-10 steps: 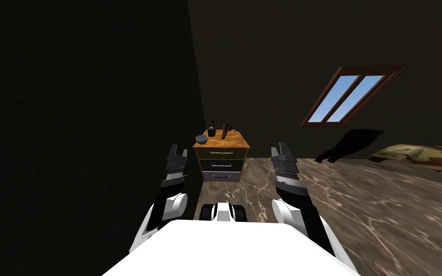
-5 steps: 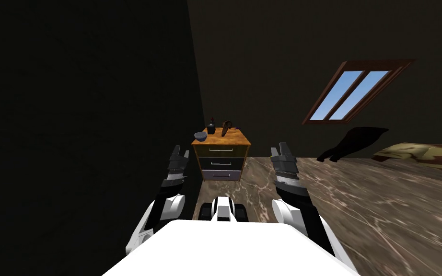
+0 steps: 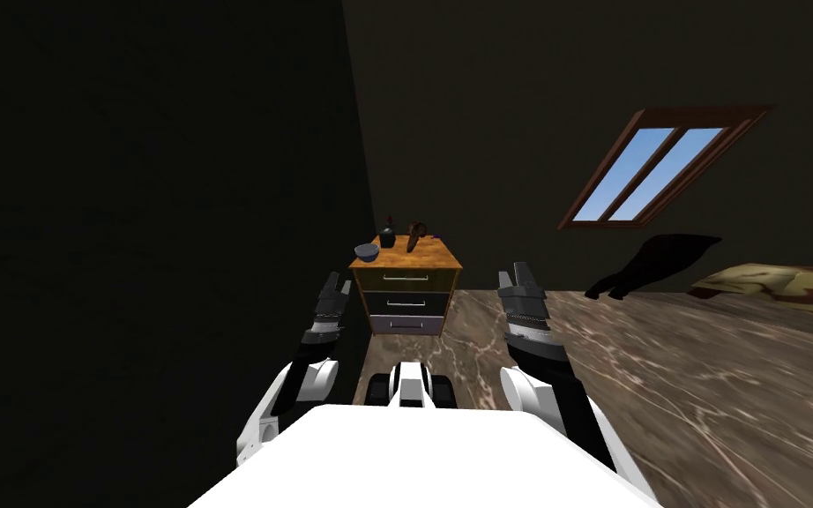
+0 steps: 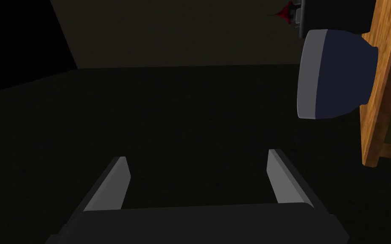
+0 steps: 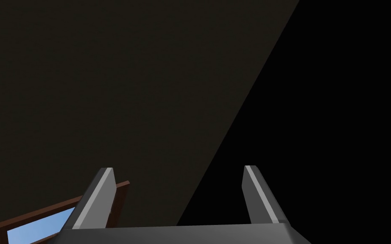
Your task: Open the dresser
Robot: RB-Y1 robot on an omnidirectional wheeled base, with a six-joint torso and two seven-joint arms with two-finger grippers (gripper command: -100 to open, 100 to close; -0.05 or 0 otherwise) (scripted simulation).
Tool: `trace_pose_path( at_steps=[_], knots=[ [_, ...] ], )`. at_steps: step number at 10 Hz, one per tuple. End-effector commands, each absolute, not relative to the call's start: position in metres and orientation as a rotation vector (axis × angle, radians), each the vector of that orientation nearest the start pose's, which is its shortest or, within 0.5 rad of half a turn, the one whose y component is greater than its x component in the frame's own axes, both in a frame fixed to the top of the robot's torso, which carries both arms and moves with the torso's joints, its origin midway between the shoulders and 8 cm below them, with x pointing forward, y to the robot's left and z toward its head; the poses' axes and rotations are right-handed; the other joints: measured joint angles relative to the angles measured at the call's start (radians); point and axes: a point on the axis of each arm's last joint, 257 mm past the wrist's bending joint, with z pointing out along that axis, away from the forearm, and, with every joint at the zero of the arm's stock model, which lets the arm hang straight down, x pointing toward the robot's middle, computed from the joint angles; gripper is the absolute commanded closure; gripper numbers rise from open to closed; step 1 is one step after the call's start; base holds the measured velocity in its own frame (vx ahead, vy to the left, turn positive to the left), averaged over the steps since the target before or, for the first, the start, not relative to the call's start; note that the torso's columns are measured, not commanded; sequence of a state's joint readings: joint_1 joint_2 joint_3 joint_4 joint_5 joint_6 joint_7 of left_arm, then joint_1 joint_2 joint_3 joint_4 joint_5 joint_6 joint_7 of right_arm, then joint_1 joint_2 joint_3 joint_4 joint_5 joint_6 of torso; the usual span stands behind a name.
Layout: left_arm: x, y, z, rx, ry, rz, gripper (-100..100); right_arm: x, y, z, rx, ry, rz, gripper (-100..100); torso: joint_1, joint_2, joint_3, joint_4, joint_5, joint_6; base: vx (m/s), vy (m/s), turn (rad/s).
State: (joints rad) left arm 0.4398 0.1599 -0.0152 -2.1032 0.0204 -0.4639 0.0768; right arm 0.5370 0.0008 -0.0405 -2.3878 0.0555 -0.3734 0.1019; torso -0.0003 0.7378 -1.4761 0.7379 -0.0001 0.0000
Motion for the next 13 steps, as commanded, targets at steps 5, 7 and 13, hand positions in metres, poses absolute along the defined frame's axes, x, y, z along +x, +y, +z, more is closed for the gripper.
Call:
trace_pose_path(
  at_steps=[5,7,13],
  knots=[
    [0.396,0.276,-0.082,-0.691,0.876,-1.341,-100,0.339,-0.29,0.037,0.621,0.7,1.103,0,0.0,-0.001,0.0,0.0,0.0,0.0,0.046,-0.011,0.001],
    [0.398,0.278,-0.097,-0.681,0.886,-1.334,-100,0.339,-0.29,0.037,0.621,0.7,1.103,0,0.0,0.0,0.0,0.0,0.0,0.0,0.053,-0.012,0.001],
    [0.403,0.285,-0.135,-0.682,0.908,-1.316,-100,0.339,-0.29,0.037,0.621,0.7,1.103,0,0.001,0.001,0.0,0.0,0.0,0.0,0.052,-0.017,0.001]
  ],
)
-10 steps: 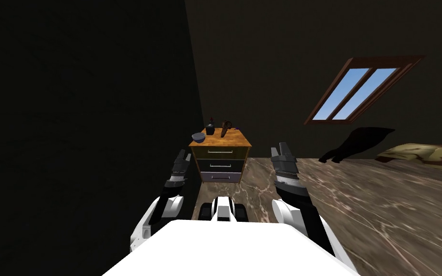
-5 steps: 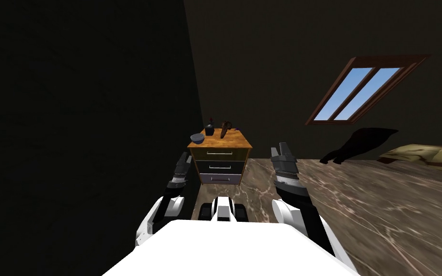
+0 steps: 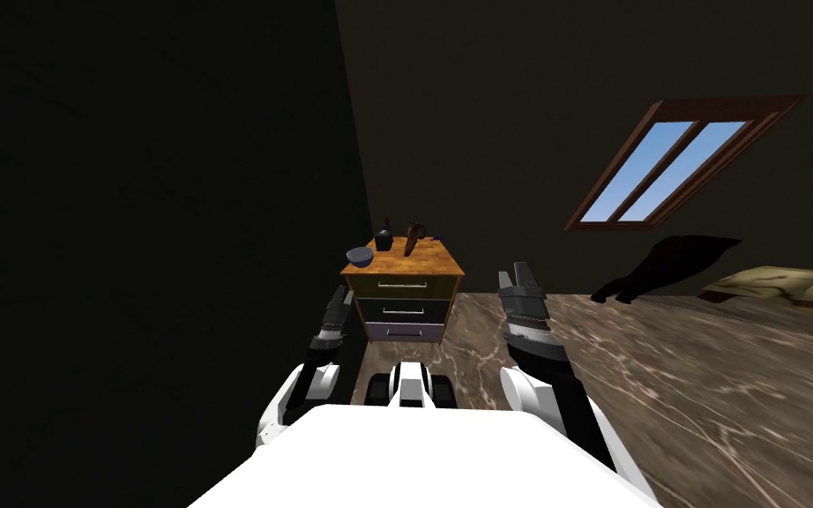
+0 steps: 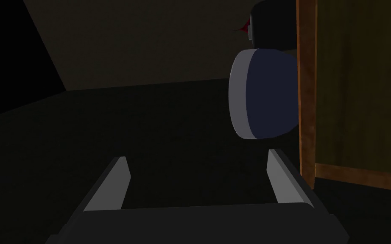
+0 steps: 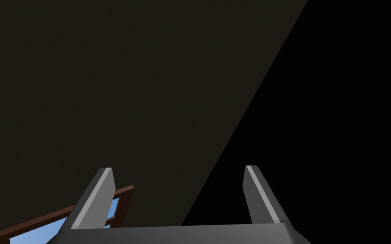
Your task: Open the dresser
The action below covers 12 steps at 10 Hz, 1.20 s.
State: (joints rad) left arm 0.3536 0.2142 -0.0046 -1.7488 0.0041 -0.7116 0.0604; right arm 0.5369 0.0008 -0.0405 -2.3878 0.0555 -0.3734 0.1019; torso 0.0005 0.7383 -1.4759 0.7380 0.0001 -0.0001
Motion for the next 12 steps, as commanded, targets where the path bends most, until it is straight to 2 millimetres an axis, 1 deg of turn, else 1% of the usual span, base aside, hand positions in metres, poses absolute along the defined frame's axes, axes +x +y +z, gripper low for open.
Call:
trace_pose_path(
  at_steps=[1,2,4,5,7,9,11,12],
  knots=[
    [0.403,0.285,-0.136,-0.668,0.899,-1.32,-100,0.339,-0.29,0.037,0.621,0.7,1.103,0,0.0,-0.001,0.0,0.0,0.0,0.0,0.075,-0.014,0.001],
    [0.404,0.287,-0.145,-0.683,0.912,-1.312,-100,0.339,-0.29,0.037,0.621,0.7,1.103,0,-0.001,-0.002,-0.001,0.0,0.0,0.0,0.057,-0.016,0.0],
    [0.403,0.287,-0.154,-0.669,0.904,-1.315,-100,0.339,-0.29,0.037,0.621,0.7,1.103,0,-0.001,0.0,0.0,0.0,0.0,0.0,0.052,-0.021,0.001],
    [0.404,0.289,-0.163,-0.686,0.918,-1.307,-100,0.339,-0.29,0.037,0.621,0.7,1.103,0,-0.001,0.0,0.0,0.0,0.0,0.0,0.045,-0.015,0.001],
    [0.403,0.289,-0.172,-0.673,0.908,-1.31,-100,0.339,-0.29,0.037,0.621,0.7,1.103,0,0.0,0.0,0.0,0.0,0.0,0.0,0.053,-0.012,0.001],
    [0.402,0.291,-0.189,-0.69,0.922,-1.302,-100,0.339,-0.29,0.037,0.621,0.7,1.103,0,-0.001,-0.001,0.0,0.0,0.0,0.0,0.052,-0.019,0.001],
    [0.401,0.291,-0.198,-0.695,0.925,-1.3,-100,0.339,-0.29,0.037,0.621,0.7,1.103,0,0.0,-0.001,-0.001,0.0,0.0,0.0,0.064,-0.016,0.001],
    [0.4,0.291,-0.206,-0.699,0.926,-1.299,-100,0.339,-0.29,0.037,0.621,0.7,1.103,0,-0.001,0.0,0.0,0.0,0.0,0.0,0.046,-0.018,0.001]
  ],
)
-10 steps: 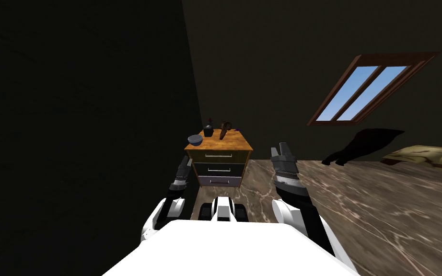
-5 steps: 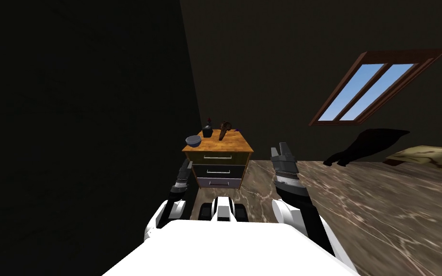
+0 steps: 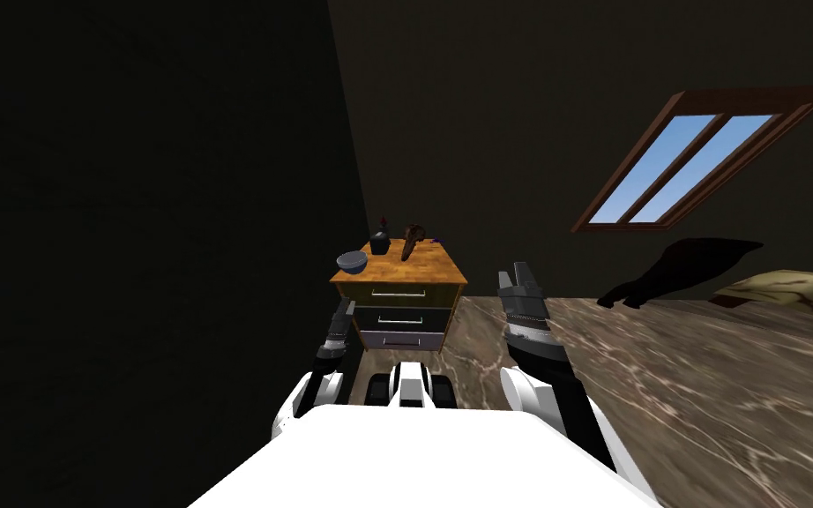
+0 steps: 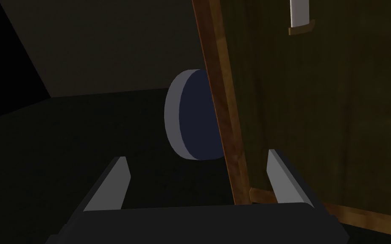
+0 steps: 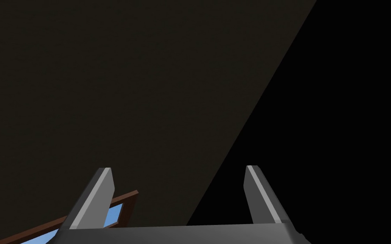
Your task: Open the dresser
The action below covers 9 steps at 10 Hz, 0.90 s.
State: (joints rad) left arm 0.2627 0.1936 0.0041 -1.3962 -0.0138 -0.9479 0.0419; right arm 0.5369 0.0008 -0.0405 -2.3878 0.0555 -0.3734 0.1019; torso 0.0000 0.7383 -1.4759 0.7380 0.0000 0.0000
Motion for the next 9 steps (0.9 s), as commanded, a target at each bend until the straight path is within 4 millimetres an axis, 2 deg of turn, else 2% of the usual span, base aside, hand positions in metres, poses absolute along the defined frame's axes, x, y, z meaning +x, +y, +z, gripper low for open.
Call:
trace_pose_path(
  at_steps=[1,9],
  knots=[
    [0.399,0.29,-0.208,-0.69,0.916,-1.304,-100,0.339,-0.29,0.037,0.621,0.7,1.103,0,0.0,0.0,0.0,0.0,0.0,0.0,0.057,-0.015,0.002],
    [0.39,0.284,-0.249,-0.728,0.923,-1.304,-100,0.339,-0.29,0.037,0.621,0.7,1.103,0,0.0,-0.001,0.0,0.0,0.0,0.0,0.047,-0.014,0.001]
  ],
)
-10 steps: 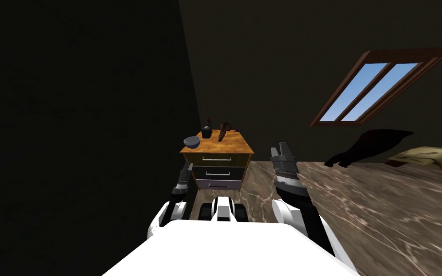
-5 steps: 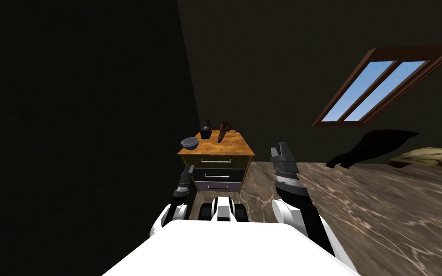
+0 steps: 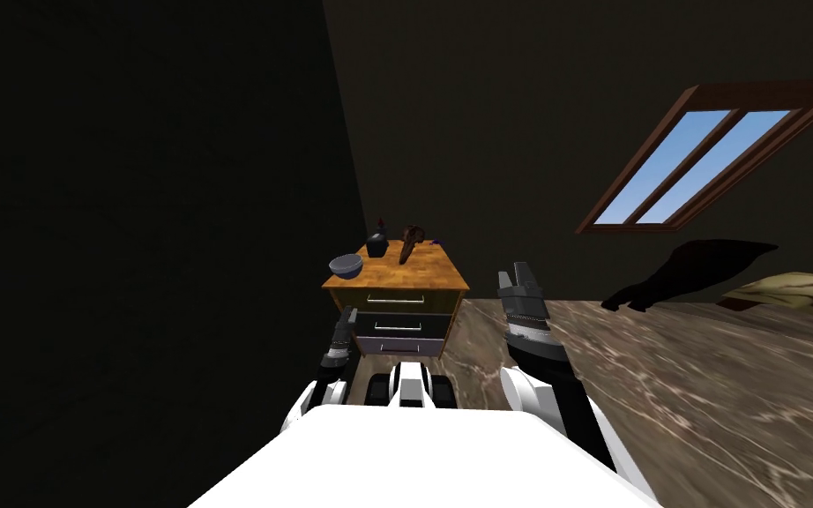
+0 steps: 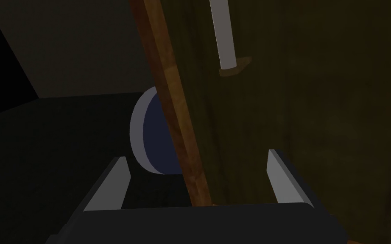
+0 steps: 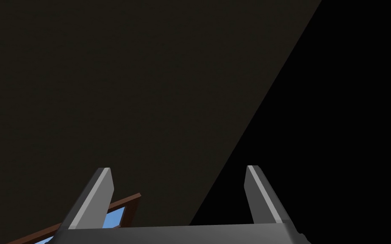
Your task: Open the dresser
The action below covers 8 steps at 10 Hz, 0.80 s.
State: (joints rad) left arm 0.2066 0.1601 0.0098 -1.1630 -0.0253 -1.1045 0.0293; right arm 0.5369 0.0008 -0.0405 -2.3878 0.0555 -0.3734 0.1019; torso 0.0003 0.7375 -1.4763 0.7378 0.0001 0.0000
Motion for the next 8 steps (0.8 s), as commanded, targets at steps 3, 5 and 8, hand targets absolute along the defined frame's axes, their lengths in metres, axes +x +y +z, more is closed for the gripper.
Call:
trace_pose_path(
  at_steps=[3,5,8],
  knots=[
    [0.385,0.275,-0.264,-0.75,0.911,-1.315,-100,0.339,-0.29,0.037,0.621,0.7,1.103,0,-0.001,0.0,0.0,0.0,0.0,0.0,0.061,-0.018,0.001],
    [0.38,0.262,-0.276,-0.784,0.891,-1.331,-100,0.339,-0.29,0.037,0.62,0.7,1.103,0,0.0,0.001,0.001,0.0,0.0,0.0,0.051,-0.017,0.001],
    [0.378,0.243,-0.282,-0.83,0.853,-1.357,-100,0.339,-0.29,0.037,0.62,0.7,1.103,0,0.0,0.001,0.001,0.0,0.0,0.0,0.037,-0.011,0.001]
  ],
)
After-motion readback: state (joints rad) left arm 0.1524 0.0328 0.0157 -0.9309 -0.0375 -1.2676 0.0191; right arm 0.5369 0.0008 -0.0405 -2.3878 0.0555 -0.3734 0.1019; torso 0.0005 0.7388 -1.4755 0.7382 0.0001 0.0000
